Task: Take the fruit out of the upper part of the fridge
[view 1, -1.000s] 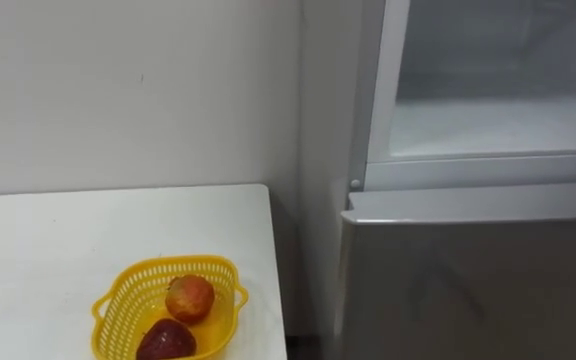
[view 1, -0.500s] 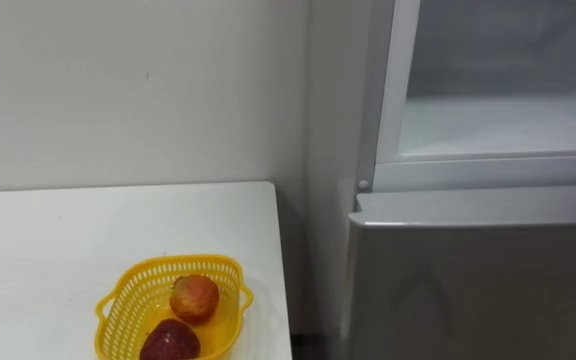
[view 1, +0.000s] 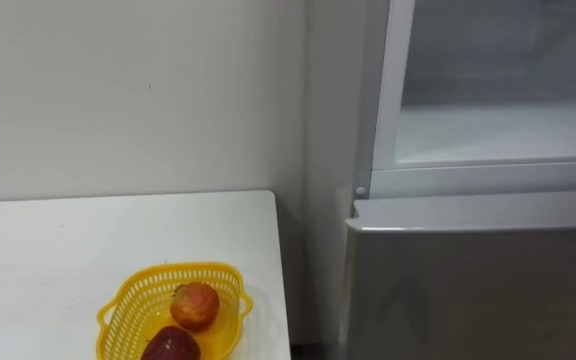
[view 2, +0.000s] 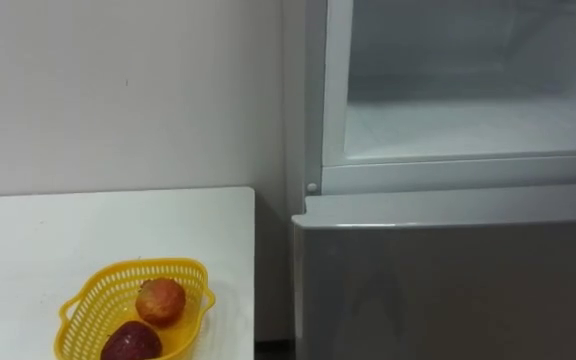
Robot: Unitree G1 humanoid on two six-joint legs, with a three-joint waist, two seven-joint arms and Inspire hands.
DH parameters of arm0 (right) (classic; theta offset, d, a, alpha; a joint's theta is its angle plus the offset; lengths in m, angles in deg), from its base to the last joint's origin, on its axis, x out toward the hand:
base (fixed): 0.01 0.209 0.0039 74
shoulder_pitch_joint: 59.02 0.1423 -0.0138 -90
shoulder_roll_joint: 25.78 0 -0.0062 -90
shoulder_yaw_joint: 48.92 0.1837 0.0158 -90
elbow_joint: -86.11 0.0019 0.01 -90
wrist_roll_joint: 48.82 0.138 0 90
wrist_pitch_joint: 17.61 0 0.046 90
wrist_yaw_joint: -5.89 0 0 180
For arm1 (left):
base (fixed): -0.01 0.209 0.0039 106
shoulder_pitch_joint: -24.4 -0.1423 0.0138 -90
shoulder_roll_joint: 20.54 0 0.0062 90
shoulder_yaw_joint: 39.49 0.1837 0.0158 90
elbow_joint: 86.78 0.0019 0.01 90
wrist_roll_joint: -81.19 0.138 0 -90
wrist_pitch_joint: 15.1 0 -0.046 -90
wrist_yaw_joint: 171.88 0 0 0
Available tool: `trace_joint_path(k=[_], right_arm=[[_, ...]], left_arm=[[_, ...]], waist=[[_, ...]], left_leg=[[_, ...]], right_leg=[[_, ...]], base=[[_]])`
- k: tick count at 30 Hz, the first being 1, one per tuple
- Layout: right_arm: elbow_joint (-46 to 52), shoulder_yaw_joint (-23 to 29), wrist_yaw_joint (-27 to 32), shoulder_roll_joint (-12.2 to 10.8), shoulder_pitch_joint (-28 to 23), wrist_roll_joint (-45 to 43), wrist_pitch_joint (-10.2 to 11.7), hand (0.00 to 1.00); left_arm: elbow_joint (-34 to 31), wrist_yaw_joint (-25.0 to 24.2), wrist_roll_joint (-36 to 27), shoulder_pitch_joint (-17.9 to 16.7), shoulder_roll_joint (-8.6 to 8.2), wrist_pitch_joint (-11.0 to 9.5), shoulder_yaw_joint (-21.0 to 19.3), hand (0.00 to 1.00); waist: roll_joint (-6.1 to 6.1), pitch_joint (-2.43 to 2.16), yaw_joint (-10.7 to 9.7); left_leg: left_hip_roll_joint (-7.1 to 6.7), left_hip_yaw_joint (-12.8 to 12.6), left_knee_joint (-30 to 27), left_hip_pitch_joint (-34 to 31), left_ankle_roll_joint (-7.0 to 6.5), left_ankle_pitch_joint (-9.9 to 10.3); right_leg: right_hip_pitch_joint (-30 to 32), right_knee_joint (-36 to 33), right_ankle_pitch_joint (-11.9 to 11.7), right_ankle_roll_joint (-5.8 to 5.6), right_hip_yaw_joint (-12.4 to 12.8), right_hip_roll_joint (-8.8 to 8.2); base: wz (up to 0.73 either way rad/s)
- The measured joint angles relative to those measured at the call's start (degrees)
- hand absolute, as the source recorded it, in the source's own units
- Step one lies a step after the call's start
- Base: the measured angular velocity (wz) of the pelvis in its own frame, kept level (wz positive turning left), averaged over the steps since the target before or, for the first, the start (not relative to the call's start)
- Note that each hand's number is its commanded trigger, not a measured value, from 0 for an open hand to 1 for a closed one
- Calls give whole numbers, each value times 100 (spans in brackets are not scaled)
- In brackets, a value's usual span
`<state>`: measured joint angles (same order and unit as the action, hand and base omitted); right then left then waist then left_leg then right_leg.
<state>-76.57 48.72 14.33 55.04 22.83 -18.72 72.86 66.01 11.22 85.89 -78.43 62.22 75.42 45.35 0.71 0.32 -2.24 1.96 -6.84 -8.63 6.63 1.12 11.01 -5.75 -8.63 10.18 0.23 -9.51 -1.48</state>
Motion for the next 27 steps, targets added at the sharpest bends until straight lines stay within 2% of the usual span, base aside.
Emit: trace_joint_path(k=[2,5,7,11,13,17,20,22,25,27], right_arm=[[-110,449,-10,-4,-8,944,-97,0],[-113,1495,-29,-4,-87,2615,-145,0],[-83,1965,64,-4,-82,3286,-170,0],[54,2572,352,-11,-58,4485,-159,0],[442,2821,679,-19,5,5136,-101,0],[1476,3040,1059,-51,44,5348,39,0],[2771,3197,1507,-77,51,5377,326,0],[3854,3183,1856,-80,43,5233,589,0],[4904,3189,2209,-26,74,4781,771,0],[5277,3192,2436,31,153,4465,862,0]], left_arm=[[-101,-4,1,-72,-73,45,-164,0],[-331,22,-2,-295,-145,88,-374,0],[-369,25,-3,-327,-145,118,-394,0],[-393,21,6,-243,-141,215,-438,0],[-393,13,54,-194,-145,264,-518,0],[-509,-55,190,-163,-137,343,-599,0],[-600,-105,216,-218,-116,321,-603,0],[-769,-109,226,-276,-116,312,-583,0],[-936,-102,229,-340,-114,237,-578,0],[-937,-103,254,-360,-108,186,-580,0]], waist=[[1,5,-125],[4,0,-392],[1,-1,-479],[40,-28,-548],[46,-28,-543],[68,-41,-570],[83,-43,-600],[112,-36,-602],[130,-35,-626],[133,-35,-682]], left_leg=[[-19,36,-7,45,-1,1],[-54,81,-5,146,-4,4],[-54,78,-2,145,-7,5],[-56,40,-2,159,-7,5],[-55,-110,-1,143,-7,5],[-66,-109,-13,117,-8,4],[-76,-105,-12,119,-8,3],[-72,-104,-13,82,-9,3],[-68,-92,-18,-4,-9,2],[-68,-91,-17,-30,-9,2]], right_leg=[[-34,6,14,-14,-11,-11],[-136,-12,89,-38,-38,-48],[-123,-27,93,-39,-27,-48],[-85,-115,105,-36,11,-56],[26,-234,144,-36,80,-74],[107,-296,153,-43,95,-95],[79,-308,153,-48,92,-99],[145,-312,161,-50,87,-94],[222,-310,157,-45,78,-85],[244,-304,157,-46,80,-85]], base=[[7],[8],[2],[-6],[-14],[-2],[0],[0],[0],[0]])
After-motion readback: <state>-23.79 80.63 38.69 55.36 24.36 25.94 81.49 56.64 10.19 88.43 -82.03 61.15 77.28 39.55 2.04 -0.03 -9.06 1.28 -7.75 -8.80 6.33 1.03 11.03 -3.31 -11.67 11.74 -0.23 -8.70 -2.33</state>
